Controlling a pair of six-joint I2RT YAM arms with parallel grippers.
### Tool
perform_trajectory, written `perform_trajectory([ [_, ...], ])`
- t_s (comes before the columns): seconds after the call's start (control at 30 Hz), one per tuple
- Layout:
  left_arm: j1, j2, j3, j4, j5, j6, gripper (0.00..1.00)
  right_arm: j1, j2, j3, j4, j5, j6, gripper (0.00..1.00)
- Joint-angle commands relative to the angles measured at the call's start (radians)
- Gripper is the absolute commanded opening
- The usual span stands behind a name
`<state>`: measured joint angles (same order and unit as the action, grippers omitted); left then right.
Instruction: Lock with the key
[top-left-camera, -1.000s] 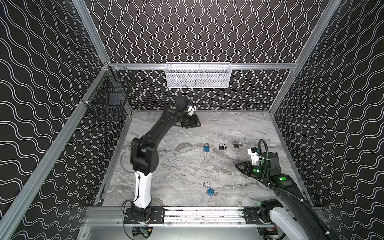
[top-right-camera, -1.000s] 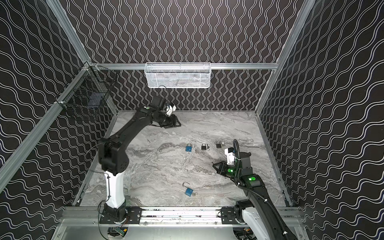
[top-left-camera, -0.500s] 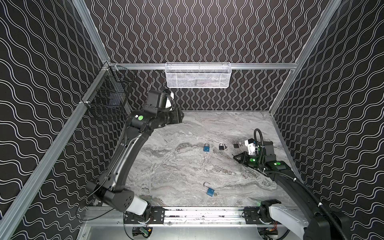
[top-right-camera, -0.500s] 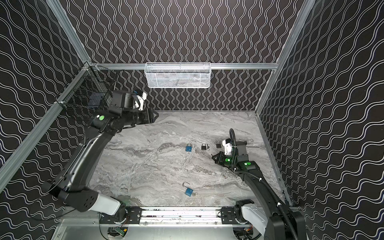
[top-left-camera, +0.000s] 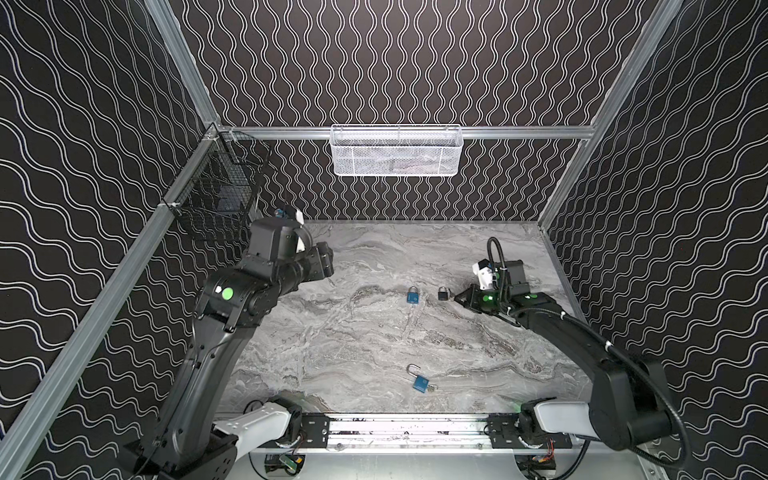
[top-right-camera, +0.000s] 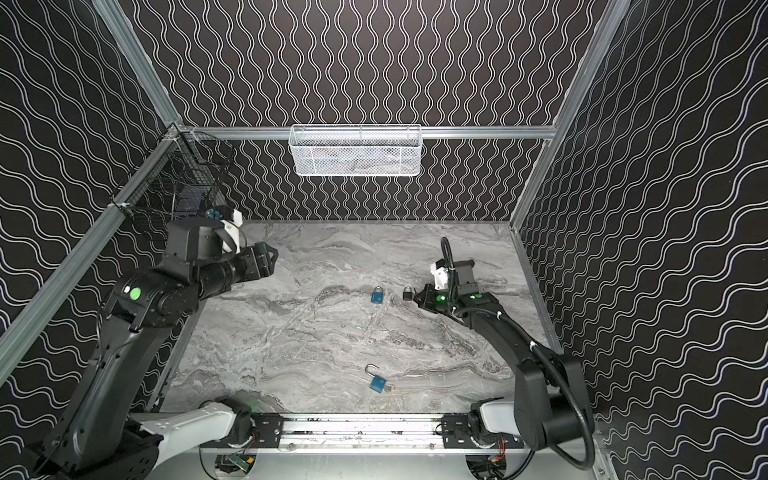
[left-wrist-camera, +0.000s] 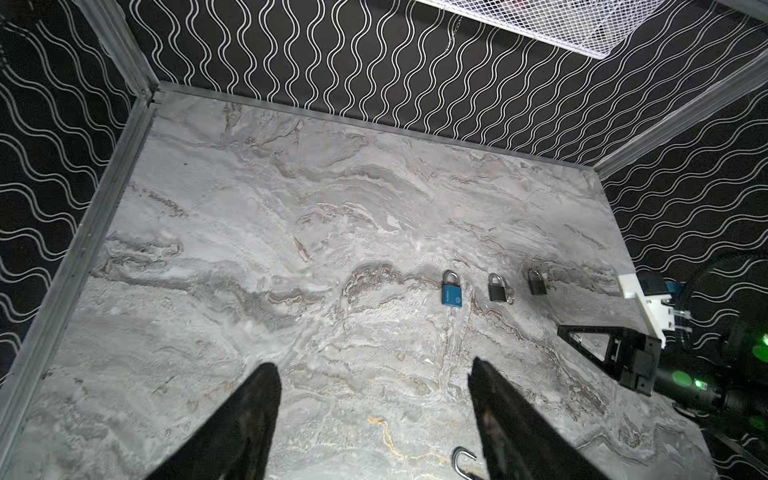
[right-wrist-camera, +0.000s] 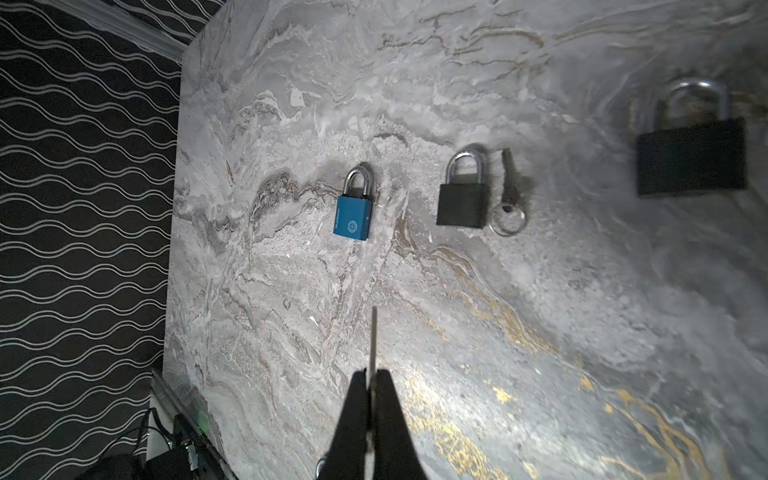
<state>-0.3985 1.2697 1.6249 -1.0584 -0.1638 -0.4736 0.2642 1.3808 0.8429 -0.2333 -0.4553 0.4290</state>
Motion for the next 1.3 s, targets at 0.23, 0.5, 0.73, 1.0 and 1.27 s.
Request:
perform_trajectory([
  [0.23, 0.003, -0.136, -0.124, -0.107, -0.179, -0.111, 0.99, 0.133, 0.191, 0.117, 0.077, 0.165, 0.033, 0.0],
  [0.5, 0.003, -0.263, -0.313, -0.088, -0.143, -0.212, 0.99, 0.167, 0.331, 0.143, 0.219, 0.3, 0.117, 0.0],
  [0.73, 0.003, -0.433, -0.493, -0.033, -0.125, -0.314, 0.99, 0.213, 0.43, 0.221, 0.224, 0.303, 0.126, 0.0],
  [1.0, 0.003, -0.507, -0.586, -0.014, -0.101, -0.346, 0.99, 0.234, 0.486, 0.224, 0.241, 0.319, 0.151, 0.0],
  [1.27, 0.003, -0.505, -0.603, 0.007, -0.08, -0.342, 0.99, 0.255, 0.504, 0.208, 0.253, 0.333, 0.165, 0.0],
])
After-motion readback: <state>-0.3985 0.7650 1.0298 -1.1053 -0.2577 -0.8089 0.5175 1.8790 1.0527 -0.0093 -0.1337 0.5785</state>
